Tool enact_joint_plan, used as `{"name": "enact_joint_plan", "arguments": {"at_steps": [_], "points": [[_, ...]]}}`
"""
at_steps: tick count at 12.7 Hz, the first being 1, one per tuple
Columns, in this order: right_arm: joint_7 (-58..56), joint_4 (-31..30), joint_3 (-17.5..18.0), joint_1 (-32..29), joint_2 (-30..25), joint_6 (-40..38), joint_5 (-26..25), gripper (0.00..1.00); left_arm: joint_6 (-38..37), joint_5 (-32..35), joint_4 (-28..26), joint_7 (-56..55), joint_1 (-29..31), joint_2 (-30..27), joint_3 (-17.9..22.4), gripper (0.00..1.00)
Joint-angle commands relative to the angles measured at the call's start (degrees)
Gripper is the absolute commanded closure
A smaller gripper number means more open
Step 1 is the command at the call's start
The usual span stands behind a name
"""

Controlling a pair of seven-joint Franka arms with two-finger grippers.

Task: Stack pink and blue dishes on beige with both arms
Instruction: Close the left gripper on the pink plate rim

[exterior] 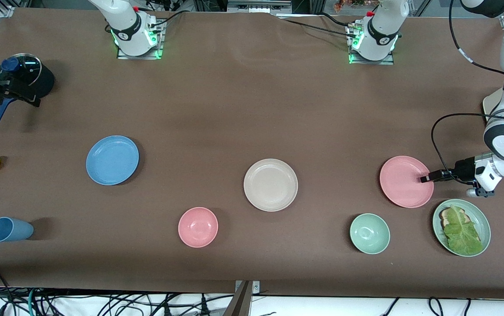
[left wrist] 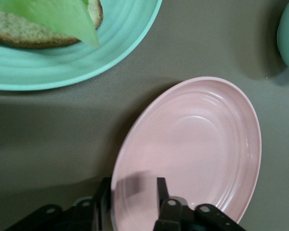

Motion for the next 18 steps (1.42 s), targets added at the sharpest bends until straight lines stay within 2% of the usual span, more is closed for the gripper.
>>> {"name": "enact_joint_plan", "arguments": {"at_steps": [1, 7, 9, 12, 15, 18], "points": [[-0.79, 0.62, -0.06, -0.2, -0.03, -0.58, 1.07, 0.0, 0.03, -0.7, 1.36, 2.92, -0.27, 1.14, 0.16, 1.0], [-0.79, 0.53, -0.06, -0.2, 0.05, -0.58, 1.07, 0.0, -0.05, -0.53, 1.62, 4.07, -0.27, 0.8, -0.02, 1.0], [-0.79, 0.53, -0.06, -0.2, -0.03, -0.58, 1.07, 0.0, -1.54, 3.75, 4.26, 2.15, -1.06, -1.3, -0.11, 1.0], [-0.79, 0.53, -0.06, -0.2, -0.03, -0.58, 1.07, 0.0, -9.34, 10.18, 6.63, -7.41, -2.38, -5.96, -0.55, 1.0], [-0.79, 0.53, -0.06, -0.2, -0.03, -0.58, 1.07, 0.0, -18.31, 11.68, 8.92, -14.88, -4.22, -10.7, -1.42, 1.0], [-0.79, 0.53, -0.14, -0.2, -0.03, -0.58, 1.07, 0.0, -20.62, 12.83, 9.01, -21.14, -6.51, -13.97, -3.17, 1.0]]}}
